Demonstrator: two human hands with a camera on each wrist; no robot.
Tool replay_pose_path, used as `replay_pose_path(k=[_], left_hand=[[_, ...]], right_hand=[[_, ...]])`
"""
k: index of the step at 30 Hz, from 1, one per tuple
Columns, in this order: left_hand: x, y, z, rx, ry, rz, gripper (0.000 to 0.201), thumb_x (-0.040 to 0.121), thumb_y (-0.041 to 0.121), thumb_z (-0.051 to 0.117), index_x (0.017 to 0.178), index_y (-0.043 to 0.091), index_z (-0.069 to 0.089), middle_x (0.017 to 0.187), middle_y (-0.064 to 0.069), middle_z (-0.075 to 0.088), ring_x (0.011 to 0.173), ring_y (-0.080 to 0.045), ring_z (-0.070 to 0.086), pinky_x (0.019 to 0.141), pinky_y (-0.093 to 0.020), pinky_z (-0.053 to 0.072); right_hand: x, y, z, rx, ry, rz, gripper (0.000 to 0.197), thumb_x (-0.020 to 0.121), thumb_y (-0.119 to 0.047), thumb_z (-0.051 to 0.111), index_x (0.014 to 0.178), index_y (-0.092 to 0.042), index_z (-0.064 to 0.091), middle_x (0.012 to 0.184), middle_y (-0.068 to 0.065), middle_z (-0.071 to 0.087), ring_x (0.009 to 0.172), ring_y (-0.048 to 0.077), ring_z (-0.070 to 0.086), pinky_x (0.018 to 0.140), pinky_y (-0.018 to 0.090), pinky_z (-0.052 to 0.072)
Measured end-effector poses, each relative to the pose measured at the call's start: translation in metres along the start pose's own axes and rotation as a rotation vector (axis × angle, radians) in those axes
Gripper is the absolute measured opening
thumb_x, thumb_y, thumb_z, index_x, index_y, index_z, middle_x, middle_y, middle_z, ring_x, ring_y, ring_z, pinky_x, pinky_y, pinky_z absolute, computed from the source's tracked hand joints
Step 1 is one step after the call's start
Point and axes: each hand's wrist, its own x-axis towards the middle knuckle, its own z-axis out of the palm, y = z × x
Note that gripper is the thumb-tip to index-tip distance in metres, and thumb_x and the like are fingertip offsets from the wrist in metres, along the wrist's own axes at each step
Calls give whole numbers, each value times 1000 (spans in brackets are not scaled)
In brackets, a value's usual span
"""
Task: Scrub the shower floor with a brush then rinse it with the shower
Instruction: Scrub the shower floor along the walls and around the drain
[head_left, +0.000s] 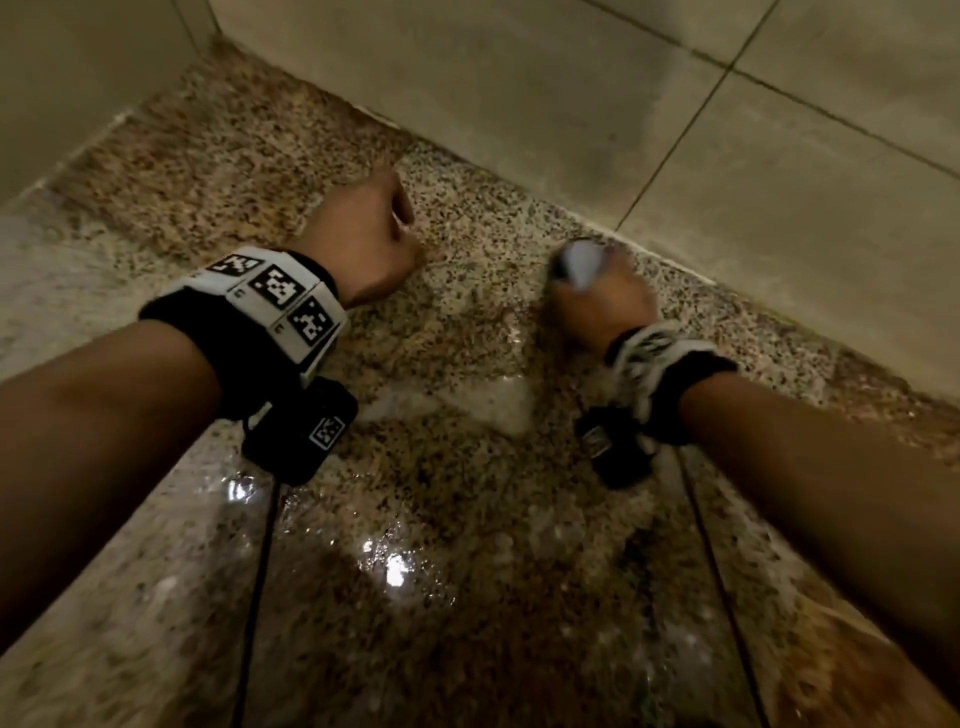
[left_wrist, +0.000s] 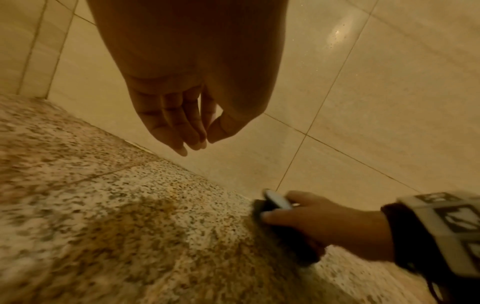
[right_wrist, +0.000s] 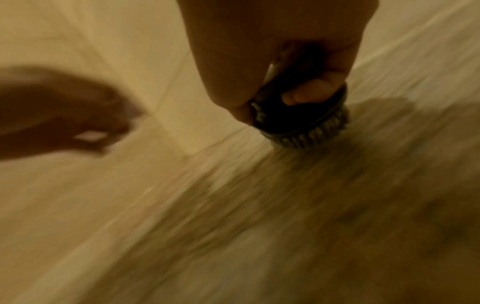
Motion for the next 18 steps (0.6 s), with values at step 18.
replay_pose_path(k=[18], left_hand=[[-9, -1, 8, 50, -175, -5, 14, 93, 16, 50, 106, 11, 52, 95, -8, 56, 82, -26, 49, 67, -32, 37]], right_hand=[[-31, -25, 11, 59, -4, 91, 54, 95, -42, 45, 130, -2, 44, 106, 11, 57, 94, 27, 56, 73, 26, 38]])
